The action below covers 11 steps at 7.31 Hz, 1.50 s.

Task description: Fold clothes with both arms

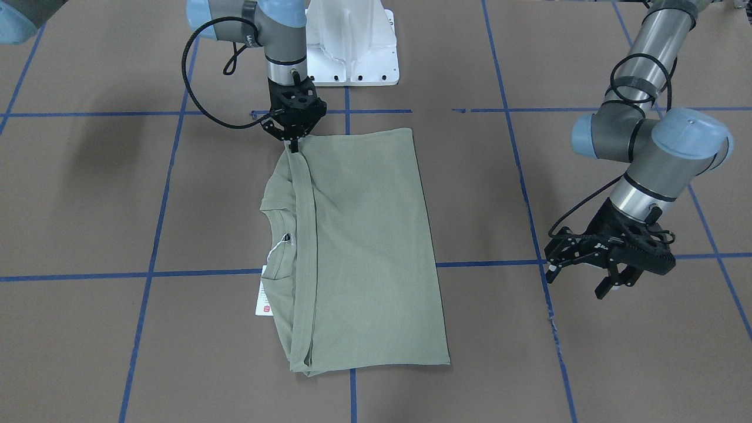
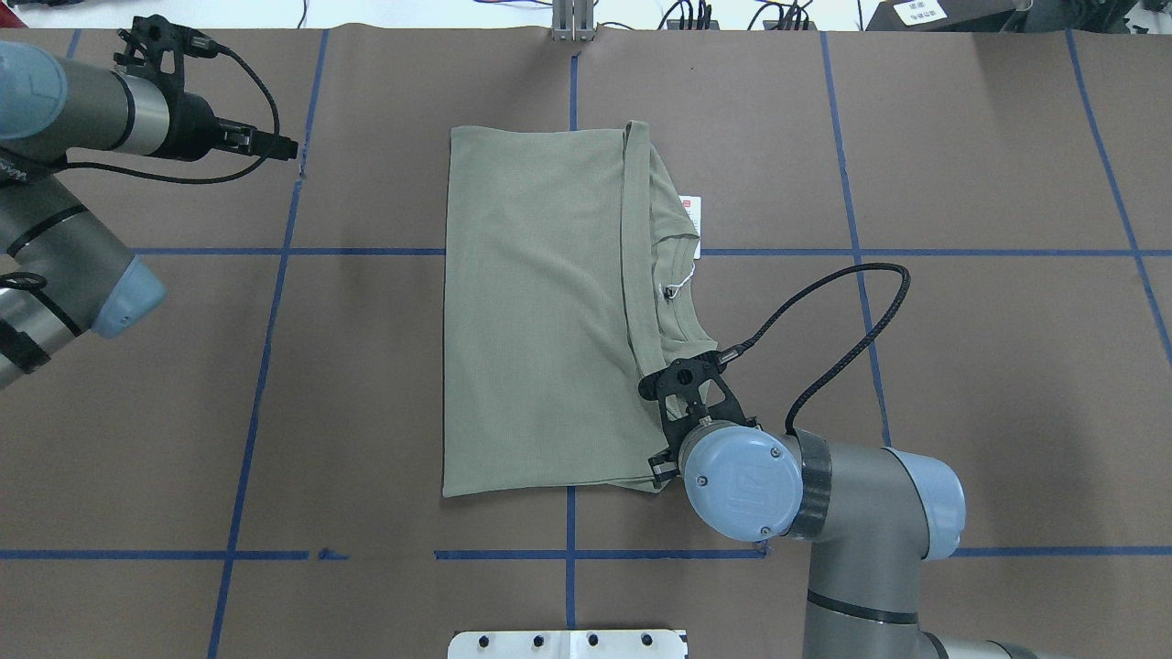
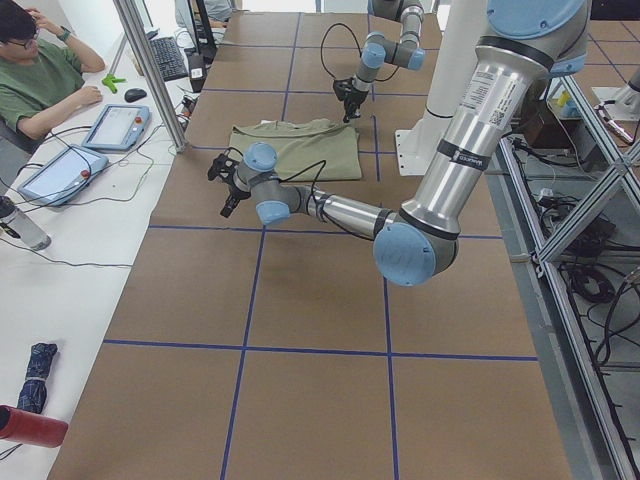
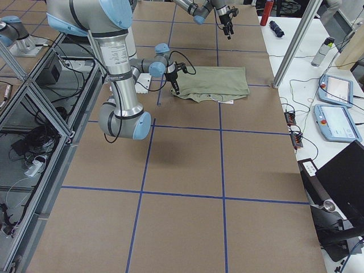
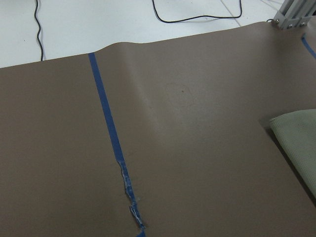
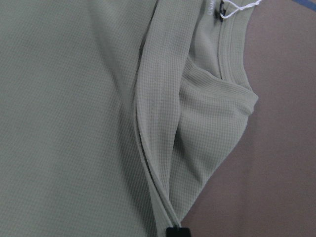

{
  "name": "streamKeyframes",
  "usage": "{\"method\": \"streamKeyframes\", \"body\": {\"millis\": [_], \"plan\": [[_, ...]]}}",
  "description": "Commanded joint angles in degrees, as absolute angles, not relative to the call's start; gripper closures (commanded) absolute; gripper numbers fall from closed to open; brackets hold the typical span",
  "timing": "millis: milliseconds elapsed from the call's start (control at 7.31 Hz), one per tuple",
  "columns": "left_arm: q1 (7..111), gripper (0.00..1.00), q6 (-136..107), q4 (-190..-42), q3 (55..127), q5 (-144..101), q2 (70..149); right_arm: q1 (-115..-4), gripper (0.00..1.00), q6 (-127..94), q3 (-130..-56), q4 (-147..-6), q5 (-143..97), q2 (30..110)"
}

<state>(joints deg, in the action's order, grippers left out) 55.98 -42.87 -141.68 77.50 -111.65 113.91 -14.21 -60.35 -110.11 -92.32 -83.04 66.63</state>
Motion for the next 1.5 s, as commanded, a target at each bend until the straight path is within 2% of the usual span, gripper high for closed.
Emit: {"method": "streamKeyframes", "body": {"millis": [0,410,684,957,1094,1368], "plan": [[55.90,0.00,-42.80,-141.68,77.52,-111.71,113.91,-14.24,1.00,-66.68,-111.09,-92.29,-82.97,67.76],[55.90,0.00,-42.89,-141.68,77.52,-111.71,113.91,-13.98,0.99,-72.86,-114.60,-92.29,-82.62,73.37],[55.81,0.00,-42.72,-141.68,77.61,-111.71,113.91,-12.75,0.00,-73.39,-114.52,-92.29,-81.31,73.30],[55.90,0.00,-42.71,-141.68,77.78,-111.71,113.91,-14.05,0.00,-72.34,-113.82,-91.76,-81.56,70.68],[55.81,0.00,-42.71,-141.68,77.87,-111.71,113.91,-18.15,0.00,-71.03,-111.90,-91.93,-82.00,67.62],[55.81,0.00,-42.72,-141.68,77.70,-113.71,113.91,-26.33,0.00,-65.77,-101.39,-91.85,-86.98,58.39]]}}
